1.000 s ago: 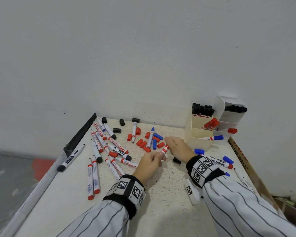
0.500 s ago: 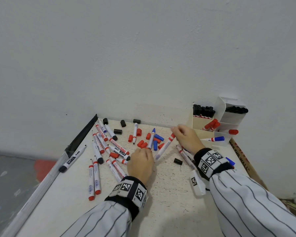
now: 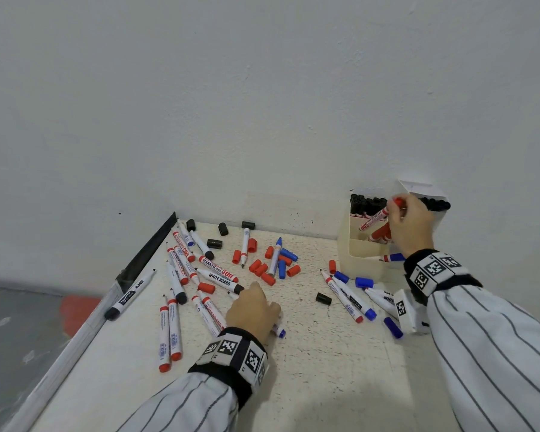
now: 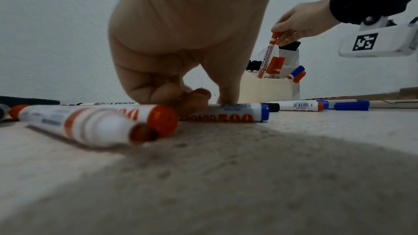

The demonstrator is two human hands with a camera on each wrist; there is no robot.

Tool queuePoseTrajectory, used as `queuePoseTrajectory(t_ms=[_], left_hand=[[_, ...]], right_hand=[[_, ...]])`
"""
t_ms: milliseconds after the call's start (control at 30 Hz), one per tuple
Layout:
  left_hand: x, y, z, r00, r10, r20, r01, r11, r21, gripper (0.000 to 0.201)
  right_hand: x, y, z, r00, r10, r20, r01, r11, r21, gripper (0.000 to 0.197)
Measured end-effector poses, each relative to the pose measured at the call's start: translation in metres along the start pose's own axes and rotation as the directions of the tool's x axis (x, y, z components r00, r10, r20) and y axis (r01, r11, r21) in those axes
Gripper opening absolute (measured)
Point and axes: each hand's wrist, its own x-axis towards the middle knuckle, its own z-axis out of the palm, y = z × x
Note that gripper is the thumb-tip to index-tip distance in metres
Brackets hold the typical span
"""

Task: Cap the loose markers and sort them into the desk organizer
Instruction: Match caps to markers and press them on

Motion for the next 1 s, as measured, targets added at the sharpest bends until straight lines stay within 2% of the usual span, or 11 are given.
queuePoseTrajectory(t_ms=[133,367,467,533,633,733,833,900,933,967,1000], left_hand=[[-0.002,-0.002,-0.001,0.998,-0.046,0.034,0.039,0.986,0.164,0.044],[-0.001,0.0,0.0,0.999,-0.003,0.043,0.004,1.0,-0.03,0.029],[0.0,0.001,0.002,1.0,0.025,-0.019,-0.027,0.988,-0.15,0.026],[-0.001,0.002,0.002,0.997,0.051,-0.059,-0.062,0.976,-0.208,0.03],[-0.001,0.003,0.002,0.986,0.117,-0.12,-0.145,0.956,-0.254,0.032],[-0.001,0.004,0.003,0.975,0.168,-0.146,-0.206,0.93,-0.304,0.033],[0.001,0.005,0.004,0.966,0.21,-0.151,-0.252,0.897,-0.363,0.033],[0.003,0.005,0.006,0.961,0.229,-0.153,-0.271,0.885,-0.378,0.036],[0.004,0.004,0.007,0.96,0.23,-0.157,-0.274,0.882,-0.383,0.037],[0.004,0.004,0.008,0.961,0.225,-0.159,-0.271,0.88,-0.39,0.038],[0.004,0.004,0.009,0.963,0.218,-0.161,-0.265,0.877,-0.4,0.039]], right_hand=[[-0.003,0.012,0.003,0.998,-0.04,0.055,0.046,0.991,-0.125,0.025],[-0.009,0.018,0.012,0.987,-0.122,0.104,0.148,0.941,-0.305,0.017],[-0.009,0.016,0.014,0.992,-0.071,0.103,0.105,0.92,-0.377,0.024],[-0.008,0.017,0.014,0.98,-0.013,0.197,0.107,0.872,-0.477,0.03],[-0.01,0.014,0.014,0.916,0.169,0.364,0.088,0.801,-0.592,0.038],[-0.014,0.017,0.015,0.903,0.194,0.383,0.048,0.84,-0.54,0.044],[-0.021,0.019,0.016,0.965,-0.07,0.254,0.16,0.922,-0.352,0.03],[-0.027,0.016,0.016,0.956,-0.128,0.265,0.175,0.972,-0.16,0.02],[-0.032,0.014,0.016,0.931,-0.093,0.354,0.135,0.986,-0.096,0.018],[-0.036,0.011,0.016,0.874,-0.034,0.484,0.081,0.994,-0.076,0.018],[-0.04,0.01,0.018,0.785,0.035,0.618,0.032,0.995,-0.096,0.017]])
